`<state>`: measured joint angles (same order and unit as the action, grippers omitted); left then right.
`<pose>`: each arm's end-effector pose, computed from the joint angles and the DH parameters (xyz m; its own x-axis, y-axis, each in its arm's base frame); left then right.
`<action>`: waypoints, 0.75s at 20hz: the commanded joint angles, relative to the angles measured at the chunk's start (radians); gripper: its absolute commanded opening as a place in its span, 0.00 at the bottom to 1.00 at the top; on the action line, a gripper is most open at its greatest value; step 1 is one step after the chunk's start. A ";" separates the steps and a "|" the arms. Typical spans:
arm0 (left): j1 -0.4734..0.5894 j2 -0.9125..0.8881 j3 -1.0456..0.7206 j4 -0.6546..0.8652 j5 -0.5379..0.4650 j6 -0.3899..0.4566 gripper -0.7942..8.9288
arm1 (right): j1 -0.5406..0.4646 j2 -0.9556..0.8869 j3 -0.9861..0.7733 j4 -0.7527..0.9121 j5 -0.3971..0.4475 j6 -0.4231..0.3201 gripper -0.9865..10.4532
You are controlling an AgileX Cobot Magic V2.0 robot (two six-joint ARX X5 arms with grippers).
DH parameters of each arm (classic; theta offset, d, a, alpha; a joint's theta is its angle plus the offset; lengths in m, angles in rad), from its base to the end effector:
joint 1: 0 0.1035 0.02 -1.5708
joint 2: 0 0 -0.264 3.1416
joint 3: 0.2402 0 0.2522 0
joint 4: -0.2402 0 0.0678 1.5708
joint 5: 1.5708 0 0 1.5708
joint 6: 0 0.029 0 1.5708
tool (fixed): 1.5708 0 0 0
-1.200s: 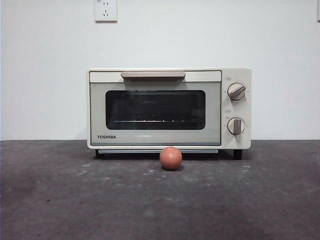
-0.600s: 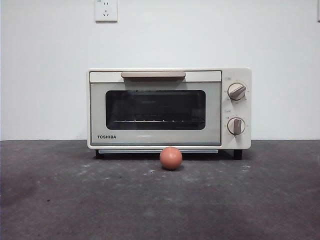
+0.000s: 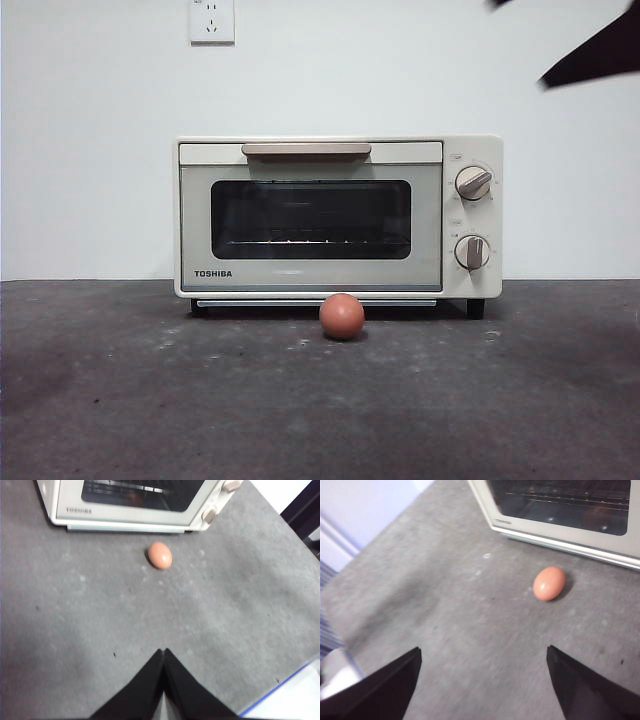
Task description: Eggoven
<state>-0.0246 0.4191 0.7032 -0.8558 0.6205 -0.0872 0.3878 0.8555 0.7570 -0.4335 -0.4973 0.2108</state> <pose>0.0736 -0.0187 0.2877 0.6697 -0.5981 -0.4402 0.4598 0.7994 -0.3866 0.1586 0.0797 0.2911 0.5208 0.7280 -0.4458 -0.5989 0.6837 0.4170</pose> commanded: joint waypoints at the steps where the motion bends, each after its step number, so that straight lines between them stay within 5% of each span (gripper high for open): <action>1: -0.002 0.005 0.016 0.019 0.004 0.018 0.09 | 0.075 0.104 0.021 0.106 0.106 0.068 0.43; 7: -0.002 0.005 0.016 0.019 0.004 0.018 0.09 | 0.215 0.456 0.154 0.223 0.345 0.097 0.43; 15: -0.006 0.005 0.016 0.017 0.004 0.018 0.09 | 0.275 0.789 0.365 0.233 0.491 0.097 0.43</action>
<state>-0.0280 0.4191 0.7032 -0.8455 0.6205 -0.0872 0.6529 1.6272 1.1011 -0.2043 -0.0109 0.2962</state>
